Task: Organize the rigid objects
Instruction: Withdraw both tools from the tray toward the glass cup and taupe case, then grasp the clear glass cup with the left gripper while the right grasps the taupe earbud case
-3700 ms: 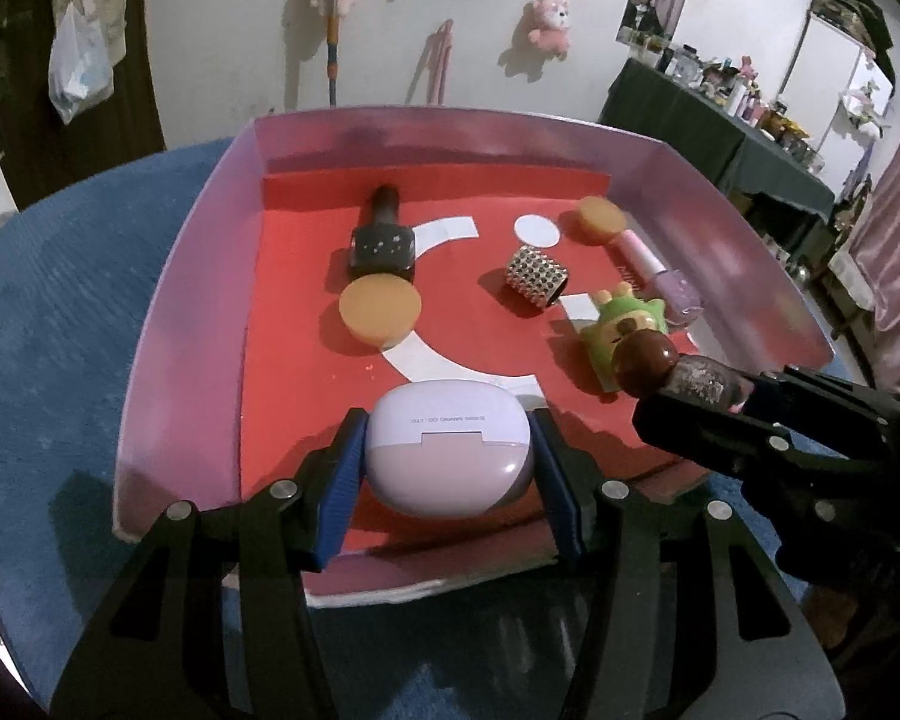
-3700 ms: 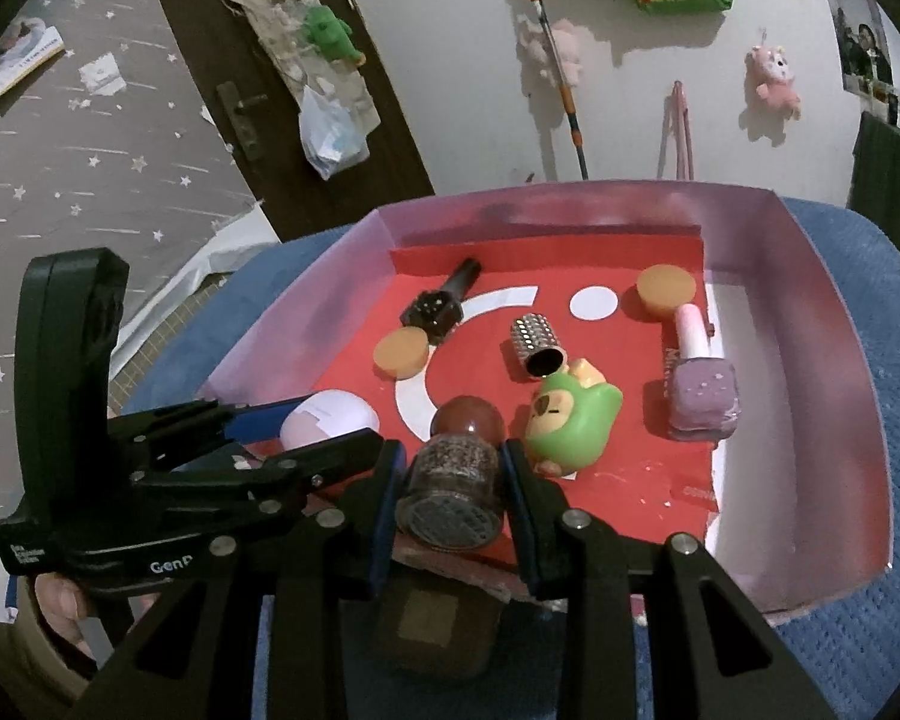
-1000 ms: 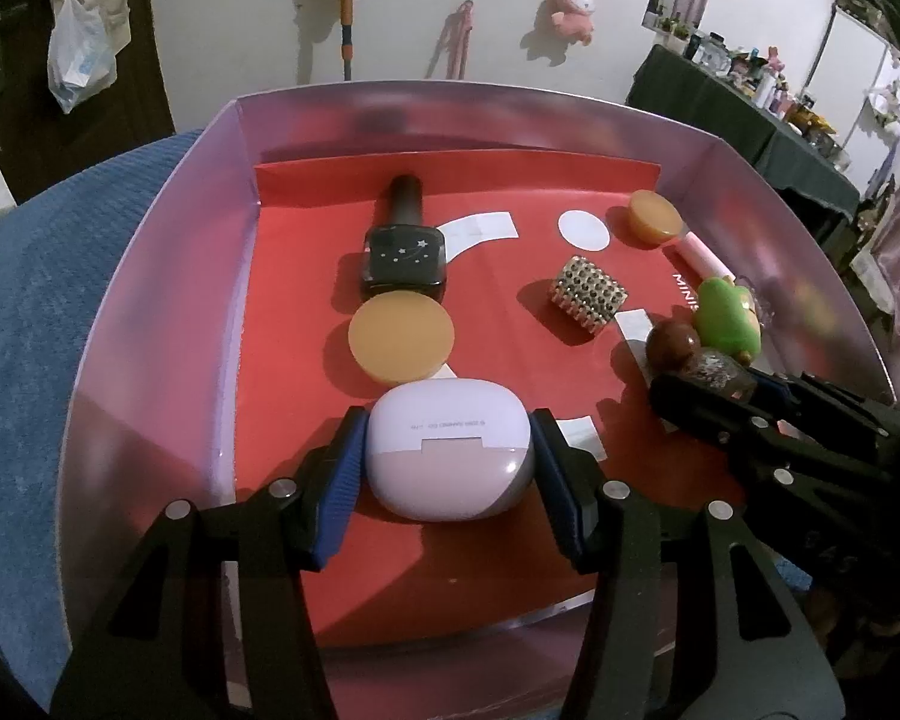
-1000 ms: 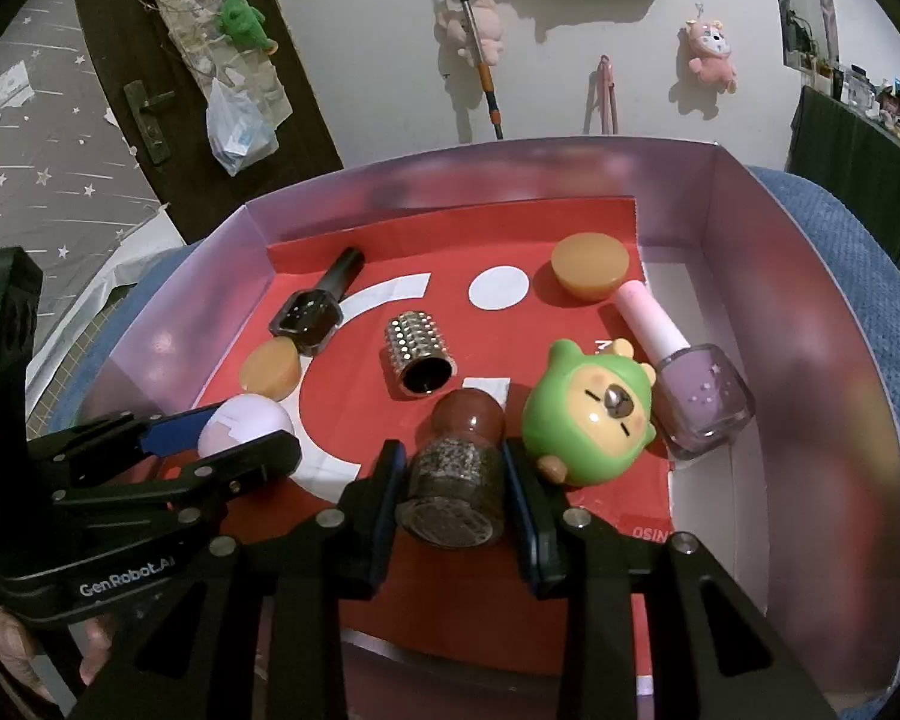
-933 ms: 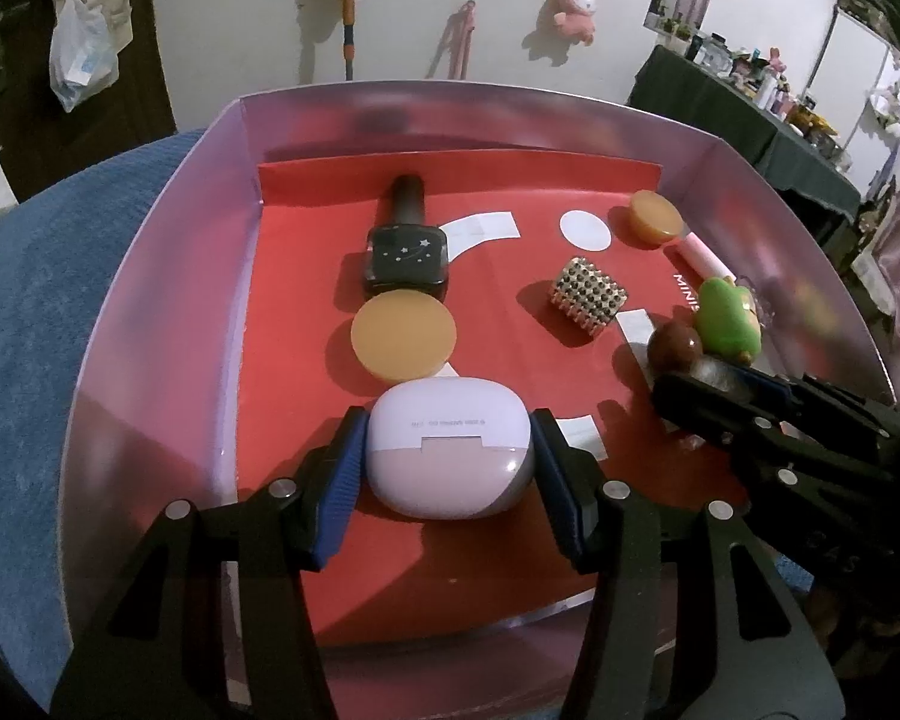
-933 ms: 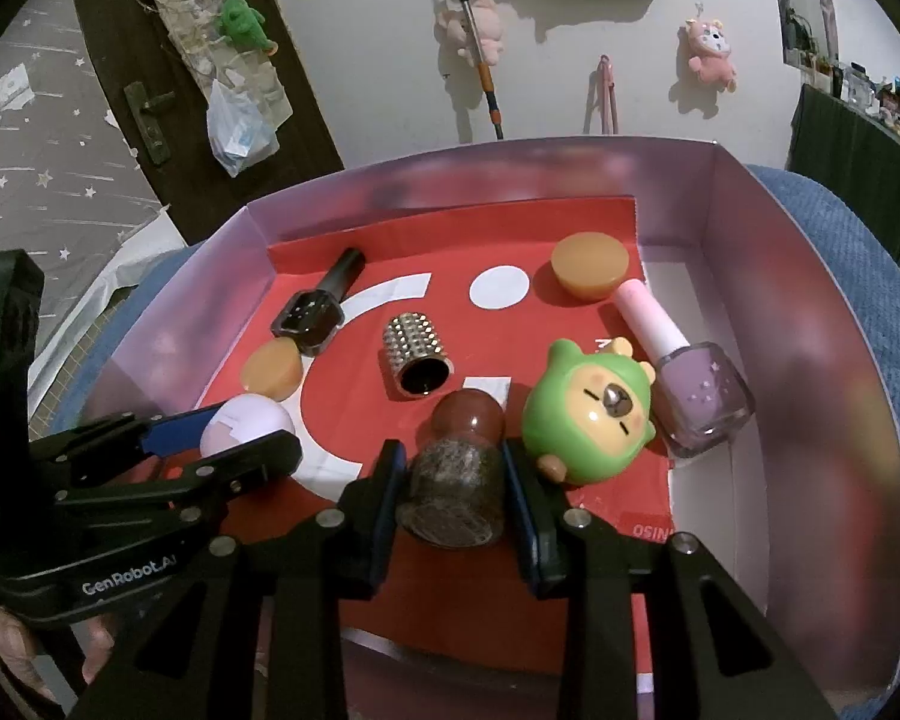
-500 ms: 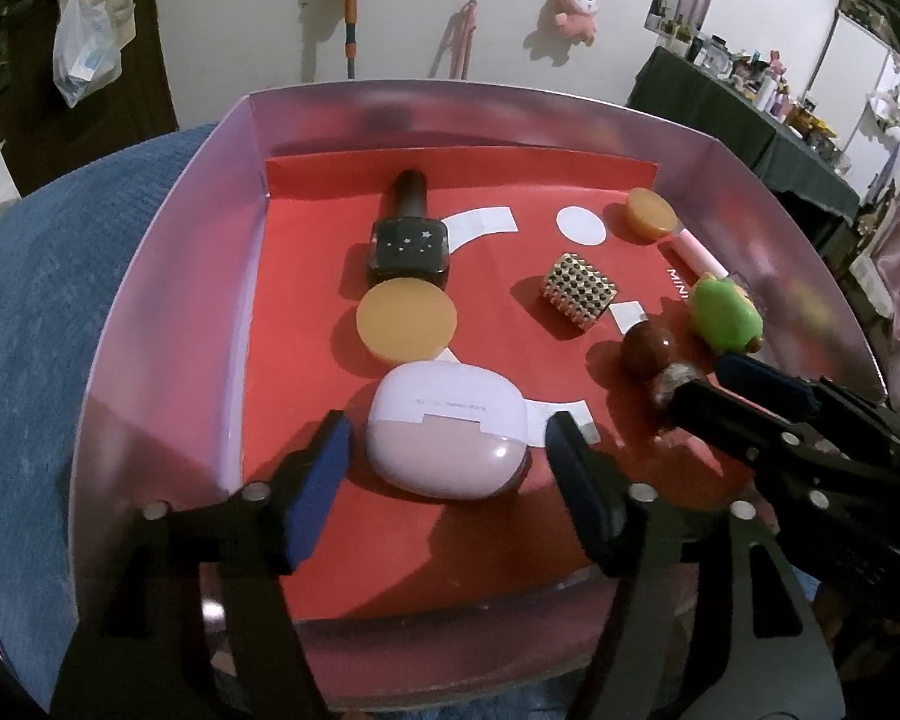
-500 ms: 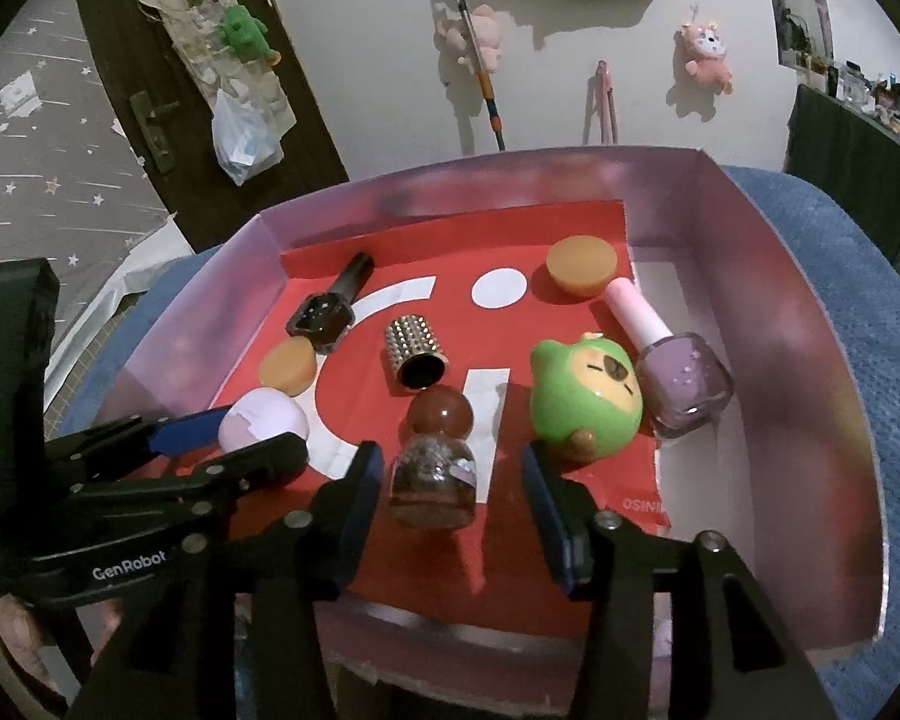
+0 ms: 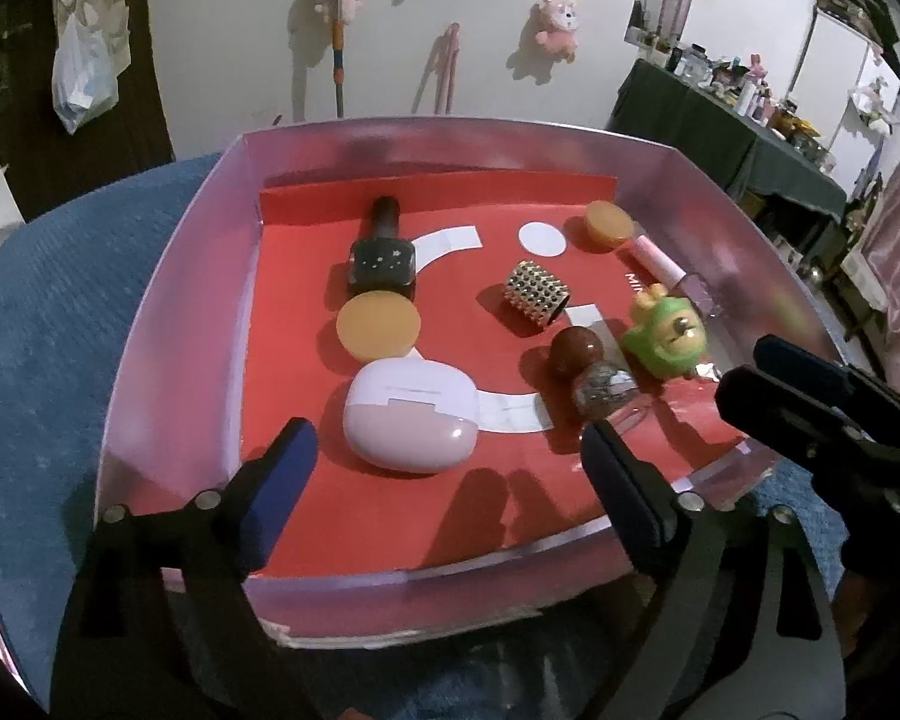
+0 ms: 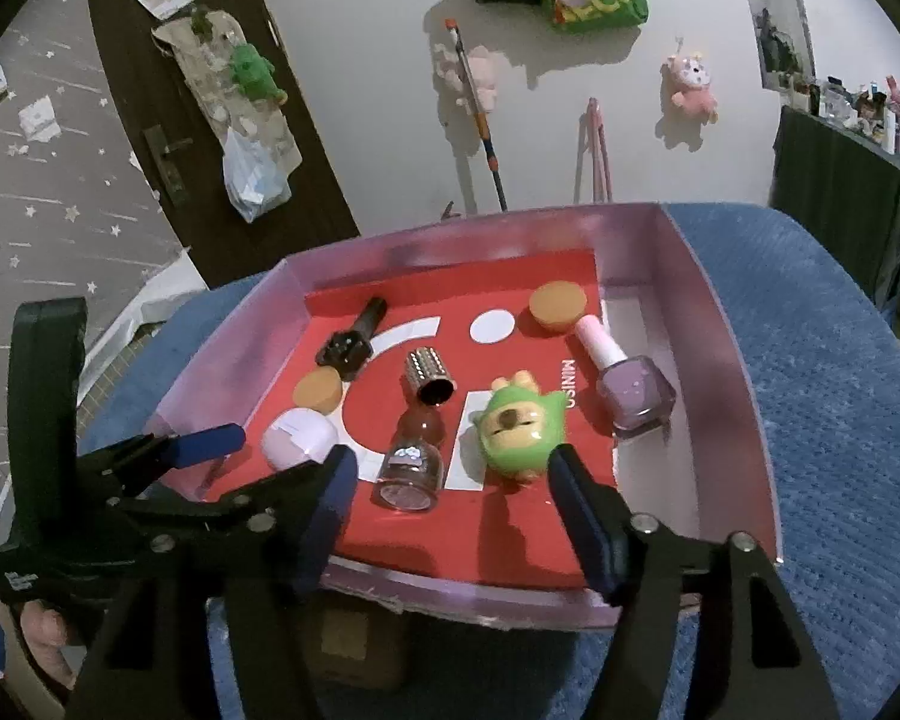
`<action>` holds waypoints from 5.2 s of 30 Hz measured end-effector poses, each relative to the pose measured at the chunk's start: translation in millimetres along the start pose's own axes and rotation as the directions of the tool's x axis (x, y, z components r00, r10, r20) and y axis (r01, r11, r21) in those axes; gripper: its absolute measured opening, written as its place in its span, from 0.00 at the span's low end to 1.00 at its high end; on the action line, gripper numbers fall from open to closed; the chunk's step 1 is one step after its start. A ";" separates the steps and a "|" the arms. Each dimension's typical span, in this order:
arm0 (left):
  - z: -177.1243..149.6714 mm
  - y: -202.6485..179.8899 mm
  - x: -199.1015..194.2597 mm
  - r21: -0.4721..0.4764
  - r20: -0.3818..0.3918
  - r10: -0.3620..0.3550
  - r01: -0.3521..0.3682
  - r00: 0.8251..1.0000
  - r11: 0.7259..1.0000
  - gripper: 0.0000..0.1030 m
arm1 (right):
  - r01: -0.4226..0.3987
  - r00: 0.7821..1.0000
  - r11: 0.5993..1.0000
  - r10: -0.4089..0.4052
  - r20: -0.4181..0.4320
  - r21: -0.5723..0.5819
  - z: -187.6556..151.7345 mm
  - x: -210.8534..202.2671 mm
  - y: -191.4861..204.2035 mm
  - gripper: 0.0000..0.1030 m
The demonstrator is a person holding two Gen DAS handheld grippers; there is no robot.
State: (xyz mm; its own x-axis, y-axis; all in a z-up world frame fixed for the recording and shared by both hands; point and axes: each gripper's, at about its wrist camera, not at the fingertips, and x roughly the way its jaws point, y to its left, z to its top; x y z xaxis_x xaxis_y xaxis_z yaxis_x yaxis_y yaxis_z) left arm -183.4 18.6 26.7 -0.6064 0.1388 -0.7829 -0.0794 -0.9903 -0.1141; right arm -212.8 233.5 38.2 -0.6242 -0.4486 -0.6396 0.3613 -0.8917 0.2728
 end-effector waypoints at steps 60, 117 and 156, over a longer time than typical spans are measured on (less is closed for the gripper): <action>-80.0 7.4 -81.3 -0.062 0.176 0.060 -0.050 0.983 0.997 1.00 | -0.071 0.986 0.996 0.078 0.149 -0.050 -64.2 -77.6 32.4 1.00; -90.5 22.1 -28.7 -0.126 0.055 0.057 -0.050 0.997 0.991 0.96 | 0.044 0.997 0.988 -0.051 -0.050 -0.145 -88.7 -3.4 38.6 0.77; -93.3 9.8 -34.7 -0.081 0.068 -0.086 0.091 0.994 0.993 0.37 | 0.071 0.994 0.983 -0.084 -0.071 -0.169 -90.5 -13.3 38.2 0.54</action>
State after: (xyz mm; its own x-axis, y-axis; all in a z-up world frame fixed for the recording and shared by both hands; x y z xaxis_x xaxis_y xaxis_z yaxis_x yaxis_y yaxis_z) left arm -89.3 4.8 -4.3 -0.6500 0.2224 -0.7267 -0.0701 -0.9697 -0.2341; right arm -128.0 210.8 -7.9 -0.6019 -0.3667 -0.7094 0.4279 -0.8981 0.1012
